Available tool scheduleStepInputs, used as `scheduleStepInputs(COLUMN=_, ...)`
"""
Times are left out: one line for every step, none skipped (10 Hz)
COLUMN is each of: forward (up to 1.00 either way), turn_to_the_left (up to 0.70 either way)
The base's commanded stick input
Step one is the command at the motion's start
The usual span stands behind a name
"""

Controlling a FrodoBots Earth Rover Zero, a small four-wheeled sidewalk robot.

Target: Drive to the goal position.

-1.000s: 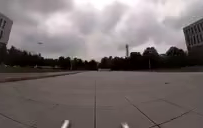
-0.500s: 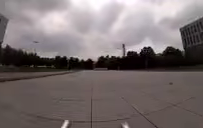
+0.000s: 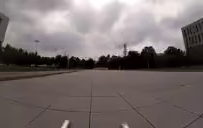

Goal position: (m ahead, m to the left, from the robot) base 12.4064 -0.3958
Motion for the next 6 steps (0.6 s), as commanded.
scheduleStepInputs(forward=1.00, turn_to_the_left=0.00)
scheduleStepInputs(forward=1.00, turn_to_the_left=-0.02)
scheduleStepInputs(forward=1.00, turn_to_the_left=-0.17)
scheduleStepInputs(forward=1.00, turn_to_the_left=-0.03)
scheduleStepInputs(forward=1.00, turn_to_the_left=-0.01)
scheduleStepInputs(forward=1.00, turn_to_the_left=0.00)
